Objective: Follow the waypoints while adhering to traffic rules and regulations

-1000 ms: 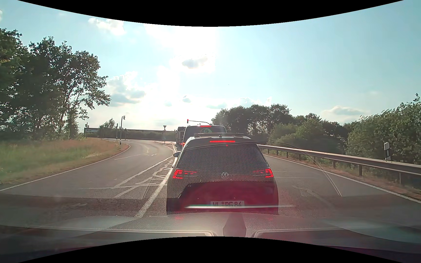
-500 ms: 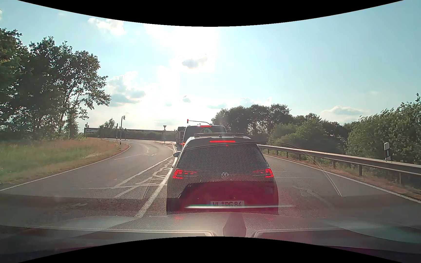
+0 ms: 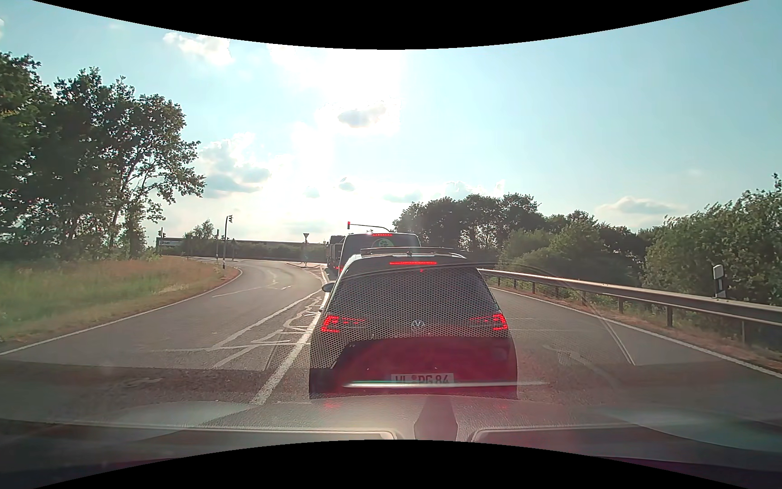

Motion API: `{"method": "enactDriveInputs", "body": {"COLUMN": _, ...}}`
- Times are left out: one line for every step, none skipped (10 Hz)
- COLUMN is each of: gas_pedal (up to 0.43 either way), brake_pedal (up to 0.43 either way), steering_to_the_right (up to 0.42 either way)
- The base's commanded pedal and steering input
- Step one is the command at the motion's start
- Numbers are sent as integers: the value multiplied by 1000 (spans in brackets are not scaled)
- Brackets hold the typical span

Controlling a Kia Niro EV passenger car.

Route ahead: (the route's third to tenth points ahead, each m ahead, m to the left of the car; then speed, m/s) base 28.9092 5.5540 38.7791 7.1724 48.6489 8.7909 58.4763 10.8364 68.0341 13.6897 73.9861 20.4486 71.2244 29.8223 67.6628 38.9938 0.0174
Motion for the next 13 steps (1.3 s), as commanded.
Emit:
{"method": "enactDriveInputs", "body": {"gas_pedal": 0, "brake_pedal": 256, "steering_to_the_right": -42}}
{"method": "enactDriveInputs", "body": {"gas_pedal": 0, "brake_pedal": 256, "steering_to_the_right": -42}}
{"method": "enactDriveInputs", "body": {"gas_pedal": 0, "brake_pedal": 256, "steering_to_the_right": -42}}
{"method": "enactDriveInputs", "body": {"gas_pedal": 0, "brake_pedal": 256, "steering_to_the_right": -42}}
{"method": "enactDriveInputs", "body": {"gas_pedal": 0, "brake_pedal": 256, "steering_to_the_right": -42}}
{"method": "enactDriveInputs", "body": {"gas_pedal": 0, "brake_pedal": 256, "steering_to_the_right": -42}}
{"method": "enactDriveInputs", "body": {"gas_pedal": 0, "brake_pedal": 256, "steering_to_the_right": -42}}
{"method": "enactDriveInputs", "body": {"gas_pedal": 0, "brake_pedal": 256, "steering_to_the_right": -42}}
{"method": "enactDriveInputs", "body": {"gas_pedal": 0, "brake_pedal": 256, "steering_to_the_right": -42}}
{"method": "enactDriveInputs", "body": {"gas_pedal": 0, "brake_pedal": 256, "steering_to_the_right": -42}}
{"method": "enactDriveInputs", "body": {"gas_pedal": 0, "brake_pedal": 256, "steering_to_the_right": -42}}
{"method": "enactDriveInputs", "body": {"gas_pedal": 0, "brake_pedal": 250, "steering_to_the_right": -42}}
{"method": "enactDriveInputs", "body": {"gas_pedal": 0, "brake_pedal": 256, "steering_to_the_right": -42}}
